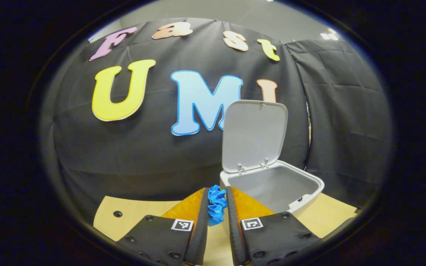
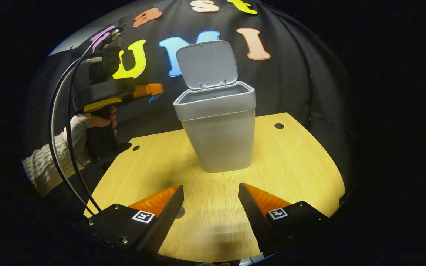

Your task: Press the lid of the desktop garbage bin to open it, pick up the crumpled paper on the desktop and throw it into the bin, then pick up the pop can on the desktop and drop it into the bin, and finally close the garbage bin lid.

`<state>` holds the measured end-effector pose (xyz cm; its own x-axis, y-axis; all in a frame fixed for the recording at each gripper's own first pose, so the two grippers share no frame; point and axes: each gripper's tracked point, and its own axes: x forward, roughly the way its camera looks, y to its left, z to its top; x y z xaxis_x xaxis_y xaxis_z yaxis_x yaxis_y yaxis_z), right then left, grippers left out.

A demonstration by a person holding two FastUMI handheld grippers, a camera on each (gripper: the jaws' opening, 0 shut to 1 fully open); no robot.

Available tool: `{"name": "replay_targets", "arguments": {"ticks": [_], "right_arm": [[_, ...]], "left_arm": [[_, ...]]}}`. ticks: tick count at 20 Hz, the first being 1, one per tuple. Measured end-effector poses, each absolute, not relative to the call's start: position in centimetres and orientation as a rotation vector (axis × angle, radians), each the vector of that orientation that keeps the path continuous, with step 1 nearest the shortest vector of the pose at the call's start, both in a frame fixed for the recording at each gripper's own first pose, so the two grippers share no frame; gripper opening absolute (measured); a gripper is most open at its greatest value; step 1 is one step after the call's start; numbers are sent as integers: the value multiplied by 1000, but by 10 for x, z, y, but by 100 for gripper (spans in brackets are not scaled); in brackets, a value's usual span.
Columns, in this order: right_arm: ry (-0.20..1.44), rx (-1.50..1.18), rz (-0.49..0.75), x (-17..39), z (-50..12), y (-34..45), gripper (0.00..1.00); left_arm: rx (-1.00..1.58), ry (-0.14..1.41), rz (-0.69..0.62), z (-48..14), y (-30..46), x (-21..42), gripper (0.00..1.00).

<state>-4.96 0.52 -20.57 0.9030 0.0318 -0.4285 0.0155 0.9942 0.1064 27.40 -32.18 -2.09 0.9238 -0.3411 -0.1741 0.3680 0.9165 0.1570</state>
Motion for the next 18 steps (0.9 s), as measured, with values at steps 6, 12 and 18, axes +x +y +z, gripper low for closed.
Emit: {"name": "replay_targets", "arguments": {"ticks": [6,12,18], "right_arm": [[422,129,-32,-57,-206,-9,95],[414,138,-50,-58,-207,-12,95],[415,131,-28,-51,-208,-5,95]], "left_arm": [[200,143,-448,-24,-375,273,33],[209,127,-484,-24,-398,278,56],[187,135,-481,-24,-394,276,100]]}}
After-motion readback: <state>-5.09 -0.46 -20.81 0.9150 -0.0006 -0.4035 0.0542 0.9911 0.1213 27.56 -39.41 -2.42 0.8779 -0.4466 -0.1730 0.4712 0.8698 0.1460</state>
